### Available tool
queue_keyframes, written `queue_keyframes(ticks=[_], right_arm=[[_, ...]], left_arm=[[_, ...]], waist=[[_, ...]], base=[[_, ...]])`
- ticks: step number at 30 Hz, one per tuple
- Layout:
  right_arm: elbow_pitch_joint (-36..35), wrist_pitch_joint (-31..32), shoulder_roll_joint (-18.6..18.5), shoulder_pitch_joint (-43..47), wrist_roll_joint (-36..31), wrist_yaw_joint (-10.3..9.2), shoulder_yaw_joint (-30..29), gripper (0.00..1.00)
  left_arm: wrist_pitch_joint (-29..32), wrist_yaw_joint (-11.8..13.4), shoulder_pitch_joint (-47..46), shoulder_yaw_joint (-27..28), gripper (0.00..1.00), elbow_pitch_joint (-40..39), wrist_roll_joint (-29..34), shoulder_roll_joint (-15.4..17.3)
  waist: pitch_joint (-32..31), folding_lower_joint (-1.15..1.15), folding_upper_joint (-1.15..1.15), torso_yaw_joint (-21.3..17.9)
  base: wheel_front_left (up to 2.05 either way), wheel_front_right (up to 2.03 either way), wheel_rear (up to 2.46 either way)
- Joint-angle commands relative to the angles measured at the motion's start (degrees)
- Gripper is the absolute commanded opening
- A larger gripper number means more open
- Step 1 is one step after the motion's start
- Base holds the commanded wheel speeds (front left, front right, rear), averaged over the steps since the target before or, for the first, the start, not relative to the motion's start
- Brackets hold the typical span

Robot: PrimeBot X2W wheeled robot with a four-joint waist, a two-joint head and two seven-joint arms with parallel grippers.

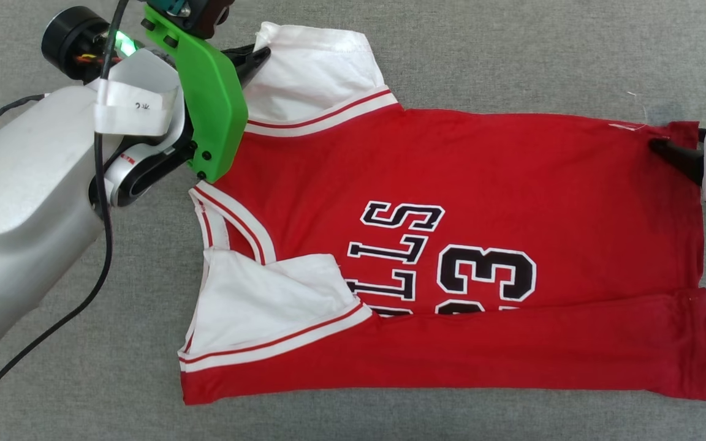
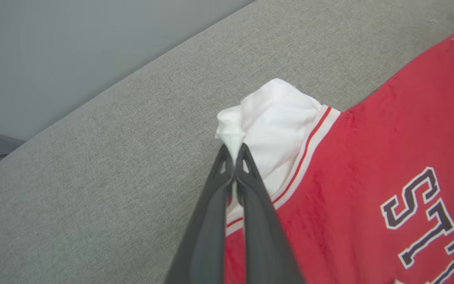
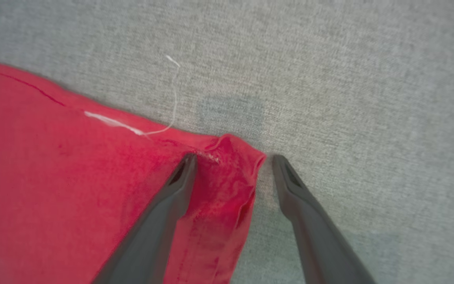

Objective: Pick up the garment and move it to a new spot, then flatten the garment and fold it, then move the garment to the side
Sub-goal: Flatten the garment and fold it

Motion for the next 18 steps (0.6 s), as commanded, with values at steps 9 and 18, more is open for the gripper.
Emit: queue_keyframes(ticks=[9, 18], right_arm=[[0.03, -13.09, -0.3, 1.92, 2.98, 0.01, 3.5, 0.0], [-6.36, -21.75, -4.34, 10.47, 4.99, 0.01, 5.77, 0.0]], left_arm=[[-2.8, -0.34, 2.41, 0.1, 0.0, 2.48, -0.72, 0.96], [-6.01, 2.06, 11.53, -1.04, 0.0, -1.67, -2.61, 4.25]], waist=[[-5.76, 0.0, 0.0, -1.06], [-12.9, 0.0, 0.0, -1.5]], base=[[0.0, 0.0, 0.0], [0.0, 0.0, 0.0]])
